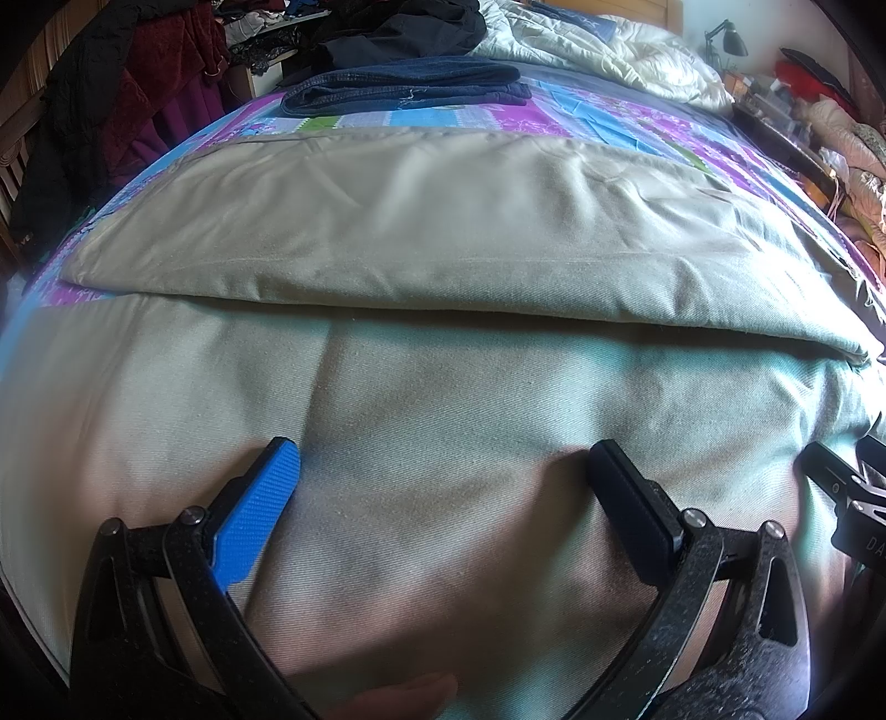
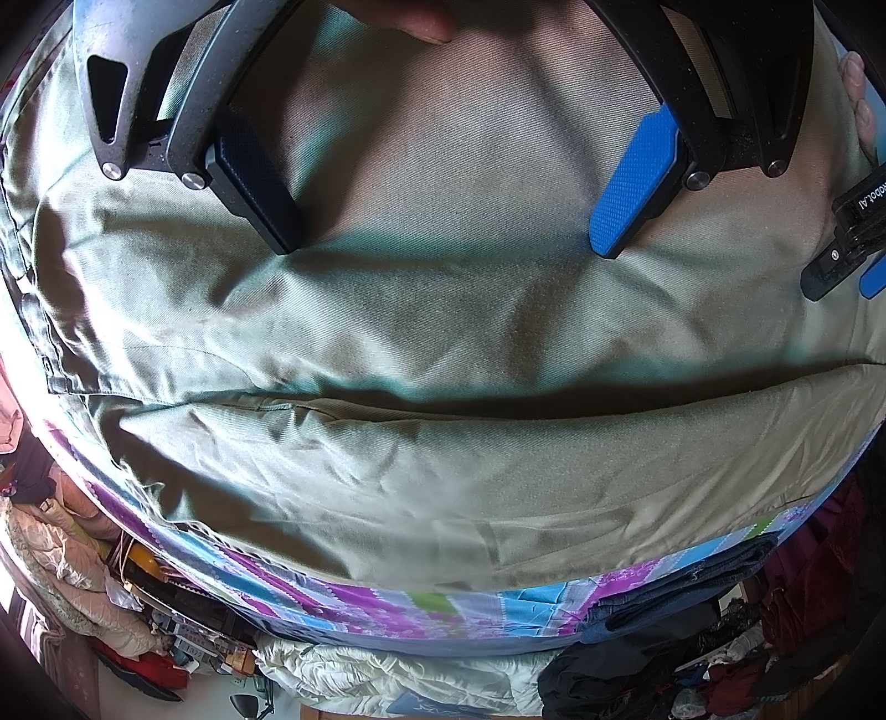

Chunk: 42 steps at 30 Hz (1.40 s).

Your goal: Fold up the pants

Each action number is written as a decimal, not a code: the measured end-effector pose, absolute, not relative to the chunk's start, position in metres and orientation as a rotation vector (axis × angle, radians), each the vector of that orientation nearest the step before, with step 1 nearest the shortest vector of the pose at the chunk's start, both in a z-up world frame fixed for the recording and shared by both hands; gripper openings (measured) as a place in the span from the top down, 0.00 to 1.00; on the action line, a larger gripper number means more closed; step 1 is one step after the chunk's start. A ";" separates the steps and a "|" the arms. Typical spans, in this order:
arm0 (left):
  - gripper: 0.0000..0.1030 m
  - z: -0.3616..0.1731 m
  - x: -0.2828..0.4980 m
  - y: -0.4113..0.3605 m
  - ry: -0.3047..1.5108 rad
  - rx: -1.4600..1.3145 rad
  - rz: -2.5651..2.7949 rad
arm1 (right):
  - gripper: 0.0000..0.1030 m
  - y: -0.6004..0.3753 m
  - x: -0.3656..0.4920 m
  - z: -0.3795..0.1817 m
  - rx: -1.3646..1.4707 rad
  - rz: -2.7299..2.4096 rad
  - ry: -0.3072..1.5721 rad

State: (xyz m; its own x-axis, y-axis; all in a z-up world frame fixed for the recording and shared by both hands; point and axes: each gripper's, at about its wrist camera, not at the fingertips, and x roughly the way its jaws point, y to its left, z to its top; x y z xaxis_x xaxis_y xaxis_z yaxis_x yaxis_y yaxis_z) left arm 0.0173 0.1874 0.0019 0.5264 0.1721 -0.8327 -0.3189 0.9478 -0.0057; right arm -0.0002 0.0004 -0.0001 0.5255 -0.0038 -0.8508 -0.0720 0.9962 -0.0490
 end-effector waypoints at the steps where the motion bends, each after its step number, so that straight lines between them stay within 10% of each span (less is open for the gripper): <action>1: 0.00 0.002 0.017 0.187 0.974 -0.165 0.295 | 0.00 0.000 0.000 0.000 -0.080 0.042 1.017; 30: 0.00 0.012 0.010 0.195 1.029 -0.230 0.245 | 0.00 -0.004 -0.002 0.001 -0.060 0.059 1.017; 42: 0.00 0.100 0.028 0.442 0.664 -0.518 0.476 | 0.00 -0.002 -0.006 0.000 -0.075 0.055 1.002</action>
State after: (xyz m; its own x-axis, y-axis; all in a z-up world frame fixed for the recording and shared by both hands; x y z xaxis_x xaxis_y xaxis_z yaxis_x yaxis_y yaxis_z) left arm 0.0284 0.4418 0.0998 0.6917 0.2460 -0.6790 -0.5639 0.7715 -0.2948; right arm -0.0061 -0.0020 -0.0003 0.5378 0.0120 -0.8430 -0.0807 0.9960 -0.0373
